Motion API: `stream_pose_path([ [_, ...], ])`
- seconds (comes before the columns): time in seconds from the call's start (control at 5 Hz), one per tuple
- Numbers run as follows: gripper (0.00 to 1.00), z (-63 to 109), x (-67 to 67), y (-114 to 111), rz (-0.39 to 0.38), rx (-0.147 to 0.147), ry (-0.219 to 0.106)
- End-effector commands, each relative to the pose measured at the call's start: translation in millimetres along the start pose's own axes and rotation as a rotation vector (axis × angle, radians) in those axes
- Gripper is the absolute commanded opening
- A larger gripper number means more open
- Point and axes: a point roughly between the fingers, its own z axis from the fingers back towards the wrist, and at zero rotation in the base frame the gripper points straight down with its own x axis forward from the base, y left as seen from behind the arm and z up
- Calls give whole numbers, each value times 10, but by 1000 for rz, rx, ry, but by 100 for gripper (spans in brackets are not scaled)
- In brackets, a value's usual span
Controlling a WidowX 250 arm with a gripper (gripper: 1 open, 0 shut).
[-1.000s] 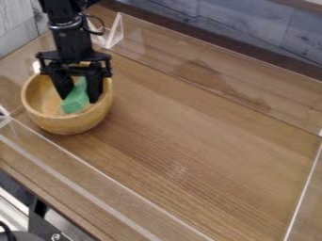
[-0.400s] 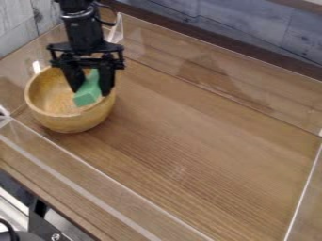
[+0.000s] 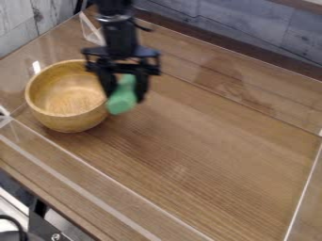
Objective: Move green stick from inside the wooden bowl to the table next to it
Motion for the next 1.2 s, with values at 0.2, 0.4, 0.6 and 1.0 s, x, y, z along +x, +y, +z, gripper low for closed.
stream_pose_path([
  [0.2, 0, -43, 16, -608, -50, -8, -82],
  [0.4, 0, -146, -37, -823, -81, -13, -88],
  [0.6, 0, -96, 87, -540, -64, -4, -124],
  [1.0, 0, -128, 148, -454, -67, -8, -149],
])
